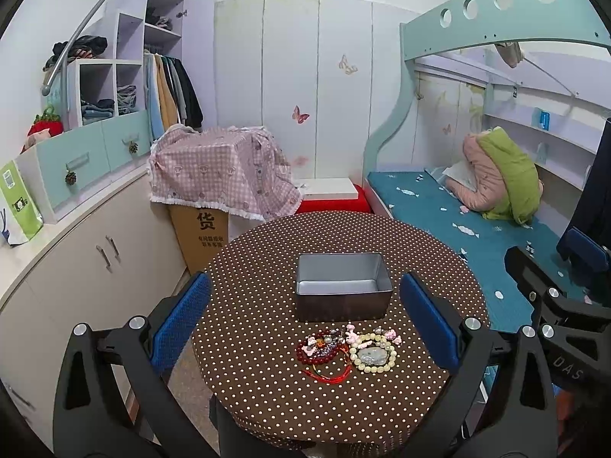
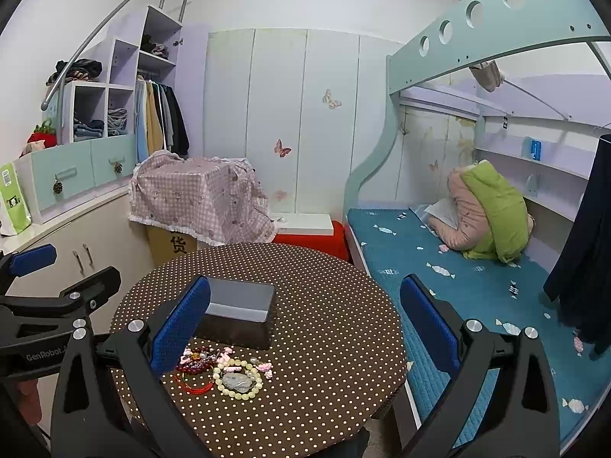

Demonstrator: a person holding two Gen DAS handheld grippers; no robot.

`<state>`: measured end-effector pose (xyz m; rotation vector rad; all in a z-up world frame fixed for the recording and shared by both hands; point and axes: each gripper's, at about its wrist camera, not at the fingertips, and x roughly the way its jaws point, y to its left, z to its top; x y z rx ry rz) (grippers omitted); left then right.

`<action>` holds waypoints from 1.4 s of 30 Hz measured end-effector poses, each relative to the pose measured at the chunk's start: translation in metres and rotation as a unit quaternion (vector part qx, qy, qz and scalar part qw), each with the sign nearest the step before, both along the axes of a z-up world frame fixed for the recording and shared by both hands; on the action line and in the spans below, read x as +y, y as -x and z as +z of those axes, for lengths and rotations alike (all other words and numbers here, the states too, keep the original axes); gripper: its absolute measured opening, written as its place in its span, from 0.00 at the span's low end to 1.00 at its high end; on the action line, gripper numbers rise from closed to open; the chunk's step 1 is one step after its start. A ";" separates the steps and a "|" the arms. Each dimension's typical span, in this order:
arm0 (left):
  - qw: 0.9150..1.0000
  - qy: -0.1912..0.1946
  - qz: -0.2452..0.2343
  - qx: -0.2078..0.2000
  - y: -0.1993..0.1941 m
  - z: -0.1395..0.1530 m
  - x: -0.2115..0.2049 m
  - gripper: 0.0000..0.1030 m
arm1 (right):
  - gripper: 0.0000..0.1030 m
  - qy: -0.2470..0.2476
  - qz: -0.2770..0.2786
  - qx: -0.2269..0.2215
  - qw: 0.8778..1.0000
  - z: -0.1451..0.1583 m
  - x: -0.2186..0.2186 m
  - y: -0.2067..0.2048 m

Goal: Organize jewelry

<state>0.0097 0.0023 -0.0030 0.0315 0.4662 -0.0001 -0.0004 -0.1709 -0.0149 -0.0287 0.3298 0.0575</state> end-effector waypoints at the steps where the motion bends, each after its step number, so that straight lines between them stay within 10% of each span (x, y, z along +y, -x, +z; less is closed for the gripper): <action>1: 1.000 0.000 0.000 0.000 0.000 0.000 0.000 0.95 | 0.93 0.000 0.000 0.000 1.000 0.000 0.000 0.000; 42: 0.999 0.004 0.000 0.046 -0.031 -0.023 0.009 0.95 | 0.93 0.008 0.001 0.051 0.999 -0.013 0.008 -0.031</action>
